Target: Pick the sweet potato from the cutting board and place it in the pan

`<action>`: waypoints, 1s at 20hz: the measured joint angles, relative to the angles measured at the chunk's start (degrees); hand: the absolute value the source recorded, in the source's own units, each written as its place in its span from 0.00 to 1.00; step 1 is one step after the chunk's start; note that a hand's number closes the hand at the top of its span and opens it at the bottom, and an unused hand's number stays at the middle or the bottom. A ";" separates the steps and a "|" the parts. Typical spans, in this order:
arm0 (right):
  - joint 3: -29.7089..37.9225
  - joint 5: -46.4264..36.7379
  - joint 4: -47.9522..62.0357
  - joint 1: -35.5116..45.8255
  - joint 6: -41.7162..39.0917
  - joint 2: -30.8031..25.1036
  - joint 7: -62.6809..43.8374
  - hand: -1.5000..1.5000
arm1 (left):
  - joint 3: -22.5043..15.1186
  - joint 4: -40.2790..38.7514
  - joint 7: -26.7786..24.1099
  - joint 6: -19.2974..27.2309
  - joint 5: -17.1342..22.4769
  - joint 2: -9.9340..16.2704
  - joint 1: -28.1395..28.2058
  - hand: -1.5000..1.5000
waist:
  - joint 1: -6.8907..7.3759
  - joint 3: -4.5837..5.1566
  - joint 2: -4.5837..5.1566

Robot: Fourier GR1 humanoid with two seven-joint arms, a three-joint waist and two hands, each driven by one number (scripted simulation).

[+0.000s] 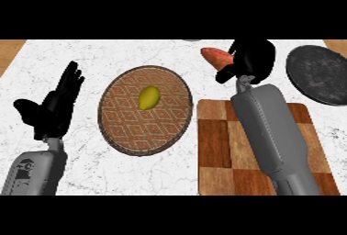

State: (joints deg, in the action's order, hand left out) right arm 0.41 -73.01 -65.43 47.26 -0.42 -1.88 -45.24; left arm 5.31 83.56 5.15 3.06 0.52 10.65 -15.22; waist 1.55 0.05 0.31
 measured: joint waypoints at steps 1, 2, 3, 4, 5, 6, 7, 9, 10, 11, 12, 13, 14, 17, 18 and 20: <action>0.97 -0.30 1.10 1.28 1.87 -0.44 -0.34 1.00 | 0.03 0.19 -0.17 -0.21 0.09 0.07 0.38 0.50 | -0.01 -0.01 0.00; 1.88 -0.66 2.34 2.71 3.71 -0.57 -1.08 1.00 | 0.01 0.46 -0.29 -0.13 0.00 0.02 0.60 0.50 | -0.01 -0.02 0.02; 3.09 -0.21 2.97 3.57 5.24 -1.14 -0.89 1.00 | -0.38 0.93 -0.38 -0.03 -0.22 -0.33 1.41 0.50 | -0.06 -0.03 -0.01; 4.35 0.63 3.04 3.87 6.77 -1.92 -0.14 1.00 | -0.15 0.56 -0.35 0.17 -0.25 -0.32 1.01 0.50 | -0.30 -0.03 -0.01; 5.58 1.03 3.95 4.37 8.49 -2.72 0.23 1.00 | 0.22 0.63 -0.30 -0.10 0.10 -0.06 1.11 0.50 | -0.35 -0.04 -0.01; 7.08 2.36 4.04 4.56 10.23 -3.29 1.16 1.00 | 0.24 0.40 -0.85 -0.17 -0.02 -0.03 1.33 0.50 | -0.46 -0.06 0.01; 8.49 3.34 4.62 4.81 12.01 -4.09 2.05 1.00 | 0.23 0.40 -0.87 -0.18 -0.01 -0.09 1.32 0.50 | -0.51 -0.06 0.02; 11.73 5.81 6.66 5.47 14.84 -6.73 4.78 1.00 | 0.35 0.43 -0.39 -0.01 -0.04 -0.06 0.95 0.50 | -0.53 -0.08 0.08; 13.25 7.31 7.46 5.77 15.57 -8.13 6.29 1.00 | 0.37 0.11 -0.43 0.26 -0.22 -0.19 0.73 0.50 | -0.62 -0.09 0.09; 14.45 8.41 8.95 6.15 16.36 -9.54 7.93 1.00 | 0.09 -0.10 -0.52 0.57 -0.41 -0.71 0.48 0.50 | -0.65 -0.08 0.08; 15.60 9.16 10.76 6.14 17.25 -11.12 9.53 1.00 | 0.29 -0.15 -0.33 0.24 -0.23 -0.38 0.44 0.50 | -0.61 -0.07 0.10; 16.68 9.59 12.91 6.21 18.67 -12.57 10.99 1.00 | 0.00 0.44 -0.31 0.19 -0.38 -0.47 0.96 0.50 | -0.45 -0.08 0.13; 17.58 10.14 14.29 5.86 18.98 -14.33 12.49 1.00 | 0.03 0.00 -0.64 0.20 -0.41 -0.59 0.93 0.50 | -0.54 -0.09 0.15; 20.29 11.63 19.58 4.54 22.39 -18.53 17.54 1.00 | 0.12 -0.05 -0.67 0.64 -0.81 -0.61 0.69 0.50 | -0.41 -0.11 0.25; 20.94 11.99 21.70 4.48 23.16 -19.77 19.05 1.00 | -0.11 0.37 -0.57 0.61 -0.79 -0.86 1.05 0.50 | -0.34 -0.12 0.24; 21.85 11.72 25.62 3.69 24.88 -22.80 21.94 1.00 | -0.11 0.07 -0.77 0.57 -0.81 -0.92 0.59 0.50 | -0.15 -0.13 0.41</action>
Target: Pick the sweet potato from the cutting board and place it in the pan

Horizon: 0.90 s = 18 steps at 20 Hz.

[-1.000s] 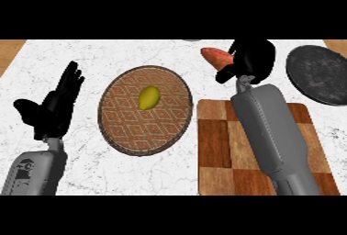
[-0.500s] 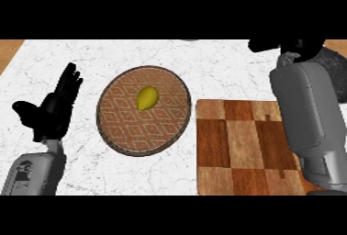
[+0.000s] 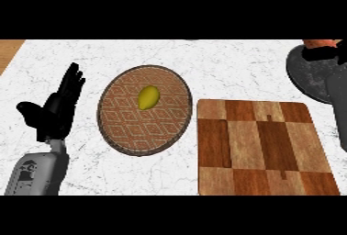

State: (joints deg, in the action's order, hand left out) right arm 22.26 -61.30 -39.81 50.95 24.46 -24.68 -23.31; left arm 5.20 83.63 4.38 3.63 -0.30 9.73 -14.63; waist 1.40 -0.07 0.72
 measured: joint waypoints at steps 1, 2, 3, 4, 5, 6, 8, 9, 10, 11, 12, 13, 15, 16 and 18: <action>0.25 -0.54 2.14 0.13 0.73 -1.56 0.87 1.00 | 0.00 -0.24 -0.11 -0.03 0.03 -0.06 -0.38 0.50 | 0.18 -0.02 0.11; 0.69 -0.88 4.11 0.04 1.57 -3.30 1.89 1.00 | -0.23 0.09 -0.18 -0.16 -0.04 -0.10 -0.15 0.50 | 0.44 -0.03 0.20; 1.16 -1.06 6.09 -0.04 2.35 -4.88 2.98 1.00 | -0.20 0.05 0.08 -0.49 0.10 0.12 -0.52 0.50 | 0.60 -0.04 0.29; 1.83 -0.96 8.08 -0.38 3.64 -6.04 4.21 1.00 | -0.27 0.22 0.23 -0.63 0.16 0.13 -0.54 0.50 | 0.78 -0.06 0.36; 2.24 -1.06 10.05 -0.38 4.48 -7.19 5.25 1.00 | -0.53 0.14 0.40 -0.47 -0.02 -0.09 -1.07 0.50 | 1.04 -0.09 0.53; 2.88 -0.76 11.79 -0.49 5.05 -8.52 6.79 1.00 | -0.66 0.15 0.57 -0.54 0.00 -0.18 -1.26 0.50 | 1.24 -0.13 0.64; 4.38 0.09 14.91 -0.73 6.79 -10.44 9.08 1.00 | -0.68 -0.03 0.27 -0.43 -0.15 -0.26 -1.46 0.50 | 1.60 -0.17 0.83; 5.08 0.55 16.18 -1.20 7.86 -11.04 10.38 1.00 | -0.73 -0.02 0.48 -0.21 -0.34 -0.29 -1.92 0.50 | 1.73 -0.20 0.93; 5.80 1.09 17.28 -1.54 8.66 -11.78 11.72 1.00 | -0.48 -0.38 0.21 -0.39 -0.19 -0.11 -2.06 0.50 | 1.87 -0.24 1.06; 6.52 1.64 18.38 -1.69 9.38 -12.29 12.70 1.00 | -0.68 -0.21 0.40 -0.45 -0.13 -0.29 -2.33 0.50 | 2.06 -0.27 1.14; 7.34 2.41 19.35 -2.27 10.03 -12.76 14.17 1.00 | -1.00 0.11 0.47 -0.42 -0.21 -0.57 -2.00 0.50 | 2.16 -0.30 1.14; 7.94 2.89 20.33 -2.76 10.52 -13.16 15.28 1.00 | -1.38 0.25 0.31 -0.07 -0.60 -0.95 -1.77 0.50 | 2.33 -0.34 1.23; 10.19 5.49 21.78 -2.85 10.30 -12.97 17.53 0.00 | -1.14 0.38 0.30 -0.50 -0.17 -0.73 -1.78 0.50 | 2.56 -0.40 1.29; 10.90 6.24 22.78 -2.63 9.73 -13.04 17.88 0.00 | -1.38 0.48 0.48 -0.75 -0.06 -0.84 -1.86 0.50 | 2.69 -0.41 1.31; 12.87 8.65 24.76 -1.98 6.09 -13.17 18.68 0.00 | -1.52 0.48 0.51 -0.81 -0.12 -0.87 -2.07 0.50 | 2.88 -0.46 1.41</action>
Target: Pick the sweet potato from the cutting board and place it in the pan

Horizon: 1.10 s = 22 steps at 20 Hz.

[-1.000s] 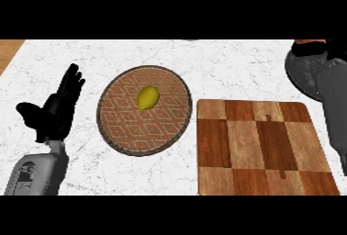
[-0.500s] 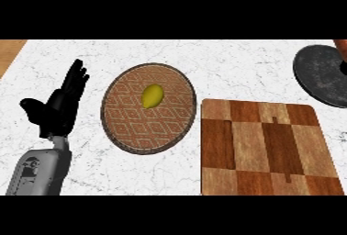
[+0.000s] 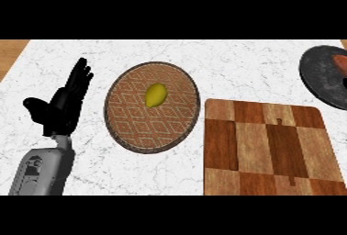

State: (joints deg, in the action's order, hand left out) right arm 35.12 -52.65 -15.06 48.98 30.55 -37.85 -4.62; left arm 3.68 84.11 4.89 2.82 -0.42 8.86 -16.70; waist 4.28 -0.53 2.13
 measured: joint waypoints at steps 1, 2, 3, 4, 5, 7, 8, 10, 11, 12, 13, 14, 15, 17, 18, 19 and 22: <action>1.19 1.47 0.85 -0.12 -1.80 0.17 0.97 0.00 | 0.22 0.06 0.18 0.01 0.08 0.18 -0.18 0.50 | -0.09 -0.03 -0.03; 2.17 2.71 1.58 -0.14 -3.48 0.34 2.03 0.00 | 0.10 -0.23 -0.15 0.15 -0.11 -0.02 -0.14 0.50 | -0.19 -0.04 0.01; 3.18 3.91 2.12 -0.19 -4.89 0.29 3.12 0.00 | 0.03 -0.08 -0.07 0.10 -0.12 -0.01 -0.09 0.50 | -0.11 -0.07 0.02; 4.09 5.00 2.65 -0.36 -6.34 0.13 4.21 0.00 | 0.10 0.04 -0.16 -0.03 -0.07 0.13 0.23 0.50 | -0.03 -0.08 0.01; 4.66 5.67 3.07 -0.51 -7.45 -0.20 5.20 0.00 | -0.04 0.04 0.07 0.00 -0.13 0.02 0.08 0.50 | -0.06 -0.07 0.02; 5.52 6.68 3.56 -0.99 -8.34 -0.23 7.30 0.00 | -0.03 0.20 0.33 0.05 -0.09 -0.02 0.08 0.50 | 0.05 -0.05 0.01; 6.08 7.31 3.52 -1.35 -8.21 -0.11 8.66 0.00 | 0.30 -0.01 0.20 -0.02 -0.01 0.26 -0.02 0.50 | -0.01 -0.04 0.02; 7.48 8.86 2.98 -1.88 -7.57 0.01 11.70 0.00 | 0.39 -0.19 -0.05 -0.04 0.05 0.20 -0.01 0.50 | -0.12 -0.05 0.00; 8.25 9.72 2.57 -1.94 -7.05 0.12 13.13 0.00 | 0.50 -0.16 -0.25 -0.20 0.12 0.34 0.46 0.50 | -0.20 -0.02 -0.11; 9.31 10.89 2.09 -2.06 -6.32 0.44 14.70 0.00 | 0.29 0.12 -0.33 -0.10 0.08 0.04 0.93 0.50 | -0.29 -0.01 -0.23; 10.44 12.16 1.53 -2.01 -5.73 0.69 16.30 0.00 | 0.50 -0.39 -0.51 0.00 0.08 0.05 0.80 0.50 | -0.54 0.00 -0.26; 11.65 13.51 1.09 -2.49 -5.00 1.18 18.18 0.00 | 1.01 -0.55 -0.60 -0.28 0.33 0.56 0.95 0.50 | -0.73 0.04 -0.36; 12.76 14.86 0.64 -2.51 -4.79 1.45 19.68 0.00 | 1.06 -0.57 -0.99 -0.23 0.20 0.60 1.27 0.50 | -1.00 0.06 -0.52; 15.10 17.78 0.06 -3.15 -5.67 1.60 23.12 0.00 | 0.95 -0.41 -0.86 -0.03 0.23 0.23 1.54 0.50 | -1.50 0.13 -0.78; 16.14 19.23 -0.05 -3.81 -6.76 1.57 24.75 0.00 | 1.43 -0.33 -0.84 -0.21 0.48 0.64 1.78 0.50 | -1.78 0.17 -0.93; 16.90 20.56 -0.16 -4.23 -8.29 1.74 26.01 0.00 | 1.40 -0.20 -0.83 0.20 0.18 0.48 2.16 0.50 | -2.15 0.21 -1.13; 18.82 24.50 -1.16 -6.24 -13.28 2.82 30.06 0.00 | 1.47 1.17 -0.73 0.31 -0.11 0.71 4.50 0.50 | -3.13 0.35 -1.71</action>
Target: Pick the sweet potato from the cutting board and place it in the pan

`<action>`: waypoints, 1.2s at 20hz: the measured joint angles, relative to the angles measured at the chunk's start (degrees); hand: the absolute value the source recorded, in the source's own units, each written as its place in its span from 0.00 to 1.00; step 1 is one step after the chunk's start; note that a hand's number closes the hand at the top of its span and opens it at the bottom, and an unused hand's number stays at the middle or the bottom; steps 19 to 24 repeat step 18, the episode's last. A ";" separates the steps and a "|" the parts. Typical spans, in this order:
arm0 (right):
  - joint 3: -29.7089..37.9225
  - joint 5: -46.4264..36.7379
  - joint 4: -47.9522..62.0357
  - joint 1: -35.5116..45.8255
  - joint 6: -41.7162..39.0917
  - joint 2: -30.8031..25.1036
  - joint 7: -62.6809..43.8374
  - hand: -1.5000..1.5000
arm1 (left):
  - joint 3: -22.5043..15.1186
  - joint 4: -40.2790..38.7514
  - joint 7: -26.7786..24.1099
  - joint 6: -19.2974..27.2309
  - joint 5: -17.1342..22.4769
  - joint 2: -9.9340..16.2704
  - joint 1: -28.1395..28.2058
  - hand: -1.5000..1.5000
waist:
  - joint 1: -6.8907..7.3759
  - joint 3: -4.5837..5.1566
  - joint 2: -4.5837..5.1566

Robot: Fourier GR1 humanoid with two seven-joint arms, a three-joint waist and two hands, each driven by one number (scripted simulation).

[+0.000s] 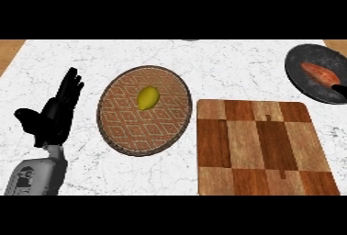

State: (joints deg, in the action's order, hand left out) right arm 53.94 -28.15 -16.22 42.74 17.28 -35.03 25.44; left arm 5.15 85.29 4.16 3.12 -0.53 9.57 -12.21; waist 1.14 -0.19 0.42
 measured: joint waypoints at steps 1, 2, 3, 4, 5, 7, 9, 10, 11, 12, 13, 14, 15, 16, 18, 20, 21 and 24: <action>0.07 0.93 -0.70 -0.50 -1.94 0.18 0.55 0.00 | 0.51 0.11 0.61 -0.18 0.34 0.45 -0.23 0.50 | -0.42 0.05 -0.18; 0.19 1.92 -1.49 -1.62 -3.90 0.47 1.68 0.00 | 0.66 0.17 0.58 0.09 0.19 0.45 -0.19 0.50 | -0.79 0.10 -0.34; -0.01 2.68 -2.73 -2.22 -5.55 0.88 2.07 0.00 | 0.76 0.03 0.48 0.17 0.04 0.52 -0.02 0.50 | -1.20 0.14 -0.50; -0.03 3.58 -3.93 -3.28 -7.49 1.01 2.67 0.00 | 1.25 0.05 0.63 0.02 0.34 0.86 0.03 0.50 | -1.49 0.18 -0.63; -0.34 4.30 -5.53 -4.06 -8.94 1.49 2.62 0.00 | 1.68 0.17 0.53 -0.38 0.71 1.21 0.62 0.50 | -1.74 0.22 -0.75; -0.87 5.52 -9.14 -6.26 -11.41 2.69 2.54 0.00 | 1.63 0.03 0.45 0.19 0.37 0.77 1.09 0.50 | -2.43 0.31 -1.02; -1.43 6.43 -13.01 -8.70 -13.39 4.14 1.84 0.00 | 2.39 -0.35 0.97 0.04 0.69 1.40 0.75 0.50 | -3.16 0.40 -1.28; -1.64 6.94 -15.35 -9.70 -14.06 4.93 1.25 0.00 | 2.27 0.25 1.04 0.23 0.48 1.34 1.16 0.50 | -3.35 0.41 -1.40; -1.91 7.40 -17.67 -10.83 -15.00 5.70 0.56 0.00 | 2.45 0.51 1.51 0.37 0.52 1.48 0.93 0.50 | -3.62 0.44 -1.51; -2.03 7.89 -19.98 -12.54 -15.60 6.86 0.29 0.00 | 2.52 0.34 1.37 0.64 0.41 1.31 1.02 0.50 | -3.89 0.48 -1.57; -2.47 8.28 -22.92 -13.55 -16.42 7.61 -1.09 0.00 | 2.65 0.06 1.05 0.53 0.40 1.42 1.15 0.50 | -3.93 0.46 -1.55; -2.86 8.62 -25.70 -14.67 -17.10 8.69 -2.37 0.00 | 2.48 0.45 0.89 0.59 0.27 1.26 1.72 0.50 | -4.00 0.50 -1.63; -3.25 8.93 -28.58 -16.29 -17.99 9.73 -3.39 0.00 | 2.73 0.24 0.71 0.50 0.34 1.46 1.81 0.50 | -4.16 0.52 -1.65; -3.92 9.07 -31.81 -17.43 -18.44 11.04 -5.05 0.00 | 2.84 0.75 0.77 0.13 0.56 1.72 2.22 0.50 | -3.99 0.51 -1.62; -5.09 9.14 -39.09 -20.67 -19.00 13.55 -8.30 0.00 | 3.06 0.55 0.66 -0.11 0.77 1.86 2.21 0.50 | -3.89 0.50 -1.52; -5.09 9.14 -39.09 -20.67 -19.00 13.55 -8.30 0.00 | 3.06 0.55 0.66 -0.11 0.77 1.86 2.21 0.50 | -3.89 0.50 -1.52; -5.09 9.14 -39.09 -20.67 -19.00 13.55 -8.30 0.00 | 3.06 0.55 0.66 -0.11 0.77 1.86 2.21 0.50 | -3.89 0.50 -1.52; -5.09 9.14 -39.09 -20.67 -19.00 13.55 -8.30 0.00 | 3.06 0.55 0.66 -0.11 0.77 1.86 2.21 0.50 | -3.89 0.50 -1.52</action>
